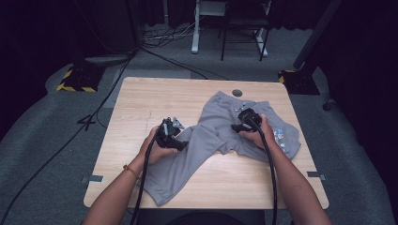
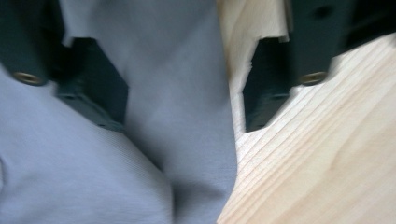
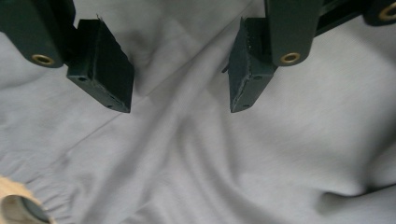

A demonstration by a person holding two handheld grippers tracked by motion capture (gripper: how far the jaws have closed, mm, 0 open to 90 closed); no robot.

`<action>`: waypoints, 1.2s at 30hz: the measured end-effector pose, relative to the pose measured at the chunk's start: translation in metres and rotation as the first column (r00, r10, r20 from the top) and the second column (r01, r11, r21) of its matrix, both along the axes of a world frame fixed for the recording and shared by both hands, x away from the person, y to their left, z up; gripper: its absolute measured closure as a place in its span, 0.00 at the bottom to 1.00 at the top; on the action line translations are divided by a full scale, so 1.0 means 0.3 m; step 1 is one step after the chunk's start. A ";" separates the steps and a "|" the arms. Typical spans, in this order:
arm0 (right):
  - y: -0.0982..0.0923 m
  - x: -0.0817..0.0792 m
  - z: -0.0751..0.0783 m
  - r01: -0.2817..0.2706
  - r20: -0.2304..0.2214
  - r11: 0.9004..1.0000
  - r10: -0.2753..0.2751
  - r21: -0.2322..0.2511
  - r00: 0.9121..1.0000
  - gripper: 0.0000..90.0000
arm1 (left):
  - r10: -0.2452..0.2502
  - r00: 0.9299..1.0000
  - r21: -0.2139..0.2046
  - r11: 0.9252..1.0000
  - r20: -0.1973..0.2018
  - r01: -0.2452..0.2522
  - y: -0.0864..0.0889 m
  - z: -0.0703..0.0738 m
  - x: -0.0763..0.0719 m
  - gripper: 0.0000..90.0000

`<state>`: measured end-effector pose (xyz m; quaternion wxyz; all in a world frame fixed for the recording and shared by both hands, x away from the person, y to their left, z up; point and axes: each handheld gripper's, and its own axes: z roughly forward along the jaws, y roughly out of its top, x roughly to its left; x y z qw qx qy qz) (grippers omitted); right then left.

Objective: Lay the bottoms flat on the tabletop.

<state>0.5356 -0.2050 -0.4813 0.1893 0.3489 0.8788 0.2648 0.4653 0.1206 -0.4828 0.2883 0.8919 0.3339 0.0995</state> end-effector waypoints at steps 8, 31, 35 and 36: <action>-0.006 -0.013 -0.006 -0.023 -0.004 0.999 0.023 0.033 1.000 0.46 | -0.111 0.994 -0.024 0.994 -0.024 0.110 0.037 0.000 -0.050 0.97; 0.027 0.080 -0.003 0.114 0.049 0.993 -0.112 -0.026 0.992 0.41 | -0.186 0.981 -0.035 0.982 -0.058 0.184 0.216 0.006 -0.487 0.95; 0.007 0.061 0.015 0.096 0.054 0.995 -0.095 -0.014 0.994 0.42 | -0.191 0.981 -0.023 0.981 -0.026 0.190 0.198 0.017 -0.501 0.82; -0.007 0.052 0.028 0.094 0.055 0.996 -0.094 0.001 0.994 0.42 | -0.182 0.983 -0.023 0.983 -0.009 0.182 0.192 0.023 -0.499 0.76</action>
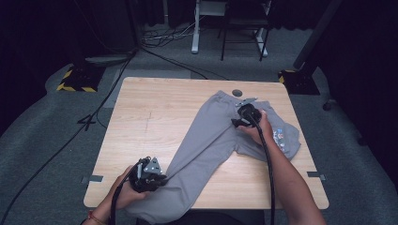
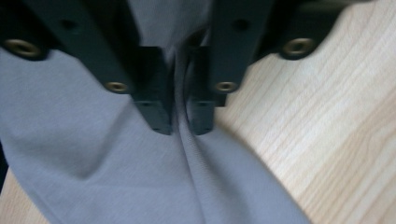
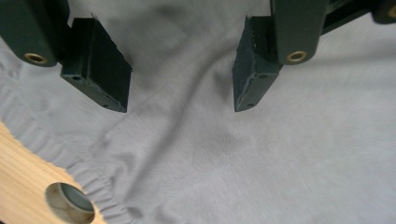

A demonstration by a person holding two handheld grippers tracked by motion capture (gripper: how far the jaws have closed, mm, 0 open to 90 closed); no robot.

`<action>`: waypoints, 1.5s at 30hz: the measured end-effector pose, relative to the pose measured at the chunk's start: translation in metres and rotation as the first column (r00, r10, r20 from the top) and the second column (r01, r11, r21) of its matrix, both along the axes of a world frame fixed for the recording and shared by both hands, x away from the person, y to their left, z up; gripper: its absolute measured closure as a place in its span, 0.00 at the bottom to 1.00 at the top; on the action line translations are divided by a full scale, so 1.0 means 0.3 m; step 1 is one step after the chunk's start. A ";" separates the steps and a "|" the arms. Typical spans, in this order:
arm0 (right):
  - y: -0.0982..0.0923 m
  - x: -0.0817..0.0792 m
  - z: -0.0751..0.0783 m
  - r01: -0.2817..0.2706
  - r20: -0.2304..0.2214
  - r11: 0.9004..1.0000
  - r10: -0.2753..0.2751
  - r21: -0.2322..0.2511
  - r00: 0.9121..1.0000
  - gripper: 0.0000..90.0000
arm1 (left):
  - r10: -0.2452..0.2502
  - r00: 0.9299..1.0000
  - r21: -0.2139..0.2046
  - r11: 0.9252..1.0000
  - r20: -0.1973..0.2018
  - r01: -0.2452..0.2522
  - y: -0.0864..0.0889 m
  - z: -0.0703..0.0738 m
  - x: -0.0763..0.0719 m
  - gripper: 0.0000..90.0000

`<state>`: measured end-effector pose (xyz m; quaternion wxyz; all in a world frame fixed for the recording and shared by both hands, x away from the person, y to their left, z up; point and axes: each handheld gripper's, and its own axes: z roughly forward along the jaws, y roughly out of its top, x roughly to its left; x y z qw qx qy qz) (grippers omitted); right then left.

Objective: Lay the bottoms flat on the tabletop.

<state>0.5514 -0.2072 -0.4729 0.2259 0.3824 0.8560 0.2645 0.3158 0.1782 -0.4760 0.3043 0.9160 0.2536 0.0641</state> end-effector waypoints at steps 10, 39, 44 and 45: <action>-0.311 -0.146 0.096 0.076 0.054 0.995 -0.080 0.060 0.995 0.41 | 0.033 0.994 -0.056 0.998 0.101 -0.027 -0.166 0.077 0.193 0.32; -0.236 0.018 -0.038 0.085 -0.099 0.992 -0.076 0.091 0.992 0.42 | 0.160 0.985 -0.081 0.985 0.066 -0.154 -0.399 -0.065 0.686 0.36; -0.082 0.072 -0.034 0.071 -0.087 0.996 -0.066 0.061 0.994 0.42 | 0.275 0.959 -0.089 0.959 0.069 -0.269 -0.246 -0.066 0.717 0.42; -0.054 0.080 -0.032 0.066 -0.090 0.996 -0.061 0.057 0.994 0.42 | 0.293 0.953 -0.092 0.954 0.071 -0.287 -0.214 -0.067 0.718 0.42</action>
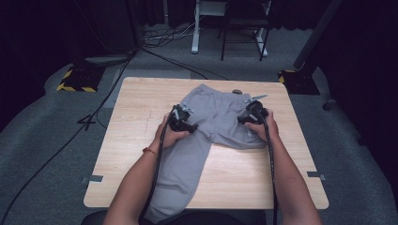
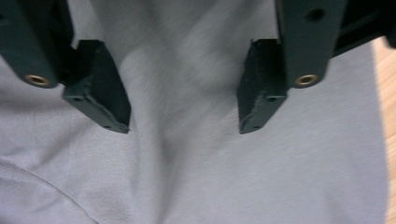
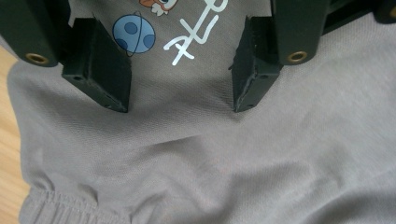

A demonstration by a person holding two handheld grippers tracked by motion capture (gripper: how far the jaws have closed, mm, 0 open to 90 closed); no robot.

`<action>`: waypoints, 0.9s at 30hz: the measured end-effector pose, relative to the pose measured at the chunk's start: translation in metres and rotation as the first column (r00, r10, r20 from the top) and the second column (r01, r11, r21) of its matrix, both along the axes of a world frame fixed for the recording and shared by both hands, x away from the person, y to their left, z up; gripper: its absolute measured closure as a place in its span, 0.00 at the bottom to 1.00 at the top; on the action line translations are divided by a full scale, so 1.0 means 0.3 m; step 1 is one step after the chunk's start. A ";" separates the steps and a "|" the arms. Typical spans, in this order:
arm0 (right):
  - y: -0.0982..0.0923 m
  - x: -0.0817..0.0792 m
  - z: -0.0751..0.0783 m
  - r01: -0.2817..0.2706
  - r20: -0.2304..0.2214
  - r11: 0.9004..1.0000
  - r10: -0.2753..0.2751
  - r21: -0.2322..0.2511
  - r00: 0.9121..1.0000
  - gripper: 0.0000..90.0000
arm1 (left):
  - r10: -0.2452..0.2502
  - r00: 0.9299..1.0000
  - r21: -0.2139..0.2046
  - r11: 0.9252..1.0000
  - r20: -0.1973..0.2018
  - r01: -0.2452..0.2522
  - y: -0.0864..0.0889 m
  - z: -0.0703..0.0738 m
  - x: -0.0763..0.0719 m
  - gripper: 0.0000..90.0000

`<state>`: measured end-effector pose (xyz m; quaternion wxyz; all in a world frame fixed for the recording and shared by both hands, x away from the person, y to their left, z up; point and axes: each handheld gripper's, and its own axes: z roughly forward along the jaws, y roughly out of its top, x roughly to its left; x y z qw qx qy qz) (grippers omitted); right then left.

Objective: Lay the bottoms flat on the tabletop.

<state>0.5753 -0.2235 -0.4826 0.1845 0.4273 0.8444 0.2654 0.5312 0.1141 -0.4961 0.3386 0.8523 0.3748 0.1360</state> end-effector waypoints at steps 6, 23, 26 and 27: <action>0.055 -0.028 0.008 -0.048 0.014 0.998 0.048 0.038 0.999 0.42 | 0.107 0.994 0.007 0.994 -0.010 -0.107 0.176 0.002 -0.013 0.42; -0.141 -0.285 0.062 -0.233 0.051 0.967 0.229 0.100 0.972 0.40 | 0.093 0.995 0.052 0.994 0.028 -0.094 0.327 0.036 -0.229 0.31; -0.128 -0.293 0.050 -0.273 0.042 0.959 0.271 0.074 0.962 0.40 | 0.048 0.999 0.017 0.999 0.021 -0.048 0.345 0.059 -0.307 0.29; -0.127 -0.287 0.043 -0.275 0.033 0.958 0.273 0.082 0.961 0.41 | 0.032 0.999 0.029 0.999 0.036 -0.033 0.344 0.065 -0.335 0.29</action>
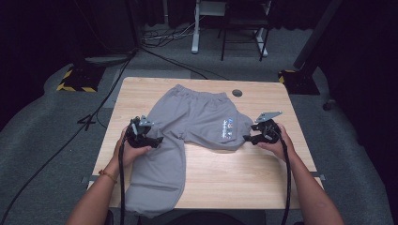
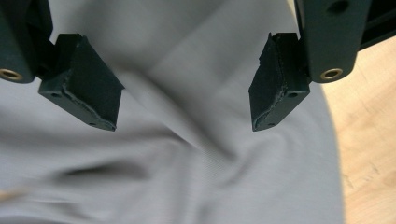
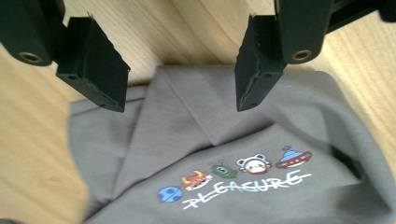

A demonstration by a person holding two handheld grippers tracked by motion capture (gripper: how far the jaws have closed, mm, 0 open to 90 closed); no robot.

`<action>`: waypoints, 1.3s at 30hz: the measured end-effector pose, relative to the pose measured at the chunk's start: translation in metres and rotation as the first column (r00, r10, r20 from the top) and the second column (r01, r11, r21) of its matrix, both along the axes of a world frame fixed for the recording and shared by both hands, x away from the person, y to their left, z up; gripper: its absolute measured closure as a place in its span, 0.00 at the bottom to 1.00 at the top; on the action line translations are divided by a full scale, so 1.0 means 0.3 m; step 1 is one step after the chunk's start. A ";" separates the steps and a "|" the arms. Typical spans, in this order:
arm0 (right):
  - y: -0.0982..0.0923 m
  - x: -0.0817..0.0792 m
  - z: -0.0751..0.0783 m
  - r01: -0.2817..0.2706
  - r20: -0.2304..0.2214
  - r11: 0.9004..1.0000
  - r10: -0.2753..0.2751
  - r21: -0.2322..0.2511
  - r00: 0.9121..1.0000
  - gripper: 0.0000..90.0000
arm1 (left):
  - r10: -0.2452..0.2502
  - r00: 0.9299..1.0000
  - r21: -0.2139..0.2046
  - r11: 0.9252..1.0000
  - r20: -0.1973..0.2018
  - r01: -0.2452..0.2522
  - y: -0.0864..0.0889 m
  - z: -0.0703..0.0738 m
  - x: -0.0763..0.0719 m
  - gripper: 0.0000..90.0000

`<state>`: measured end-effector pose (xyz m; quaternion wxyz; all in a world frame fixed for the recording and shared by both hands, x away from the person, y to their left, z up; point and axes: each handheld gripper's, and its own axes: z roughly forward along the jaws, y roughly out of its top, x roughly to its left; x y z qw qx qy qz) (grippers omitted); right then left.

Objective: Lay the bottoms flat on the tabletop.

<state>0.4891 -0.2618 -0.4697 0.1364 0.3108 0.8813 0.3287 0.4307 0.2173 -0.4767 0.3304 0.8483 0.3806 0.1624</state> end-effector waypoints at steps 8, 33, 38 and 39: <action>0.022 0.012 -0.038 -0.012 -0.021 0.999 0.011 -0.043 1.000 0.47 | -0.097 0.995 0.070 0.993 -0.007 0.097 -0.020 -0.034 -0.153 0.27; 0.306 -0.097 0.221 -0.273 0.182 0.961 0.264 0.028 0.947 1.00 | -0.108 0.994 -0.041 0.993 -0.016 0.107 0.003 -0.087 -0.168 0.20; 0.490 -0.049 0.282 -0.298 0.212 0.955 0.292 -0.003 0.933 1.00 | -0.109 0.994 -0.041 0.993 -0.017 0.108 0.002 -0.087 -0.168 0.20; 0.525 -0.037 0.286 -0.298 0.214 0.954 0.293 -0.011 0.932 1.00 | -0.108 0.994 -0.042 0.993 -0.016 0.107 0.002 -0.087 -0.168 0.20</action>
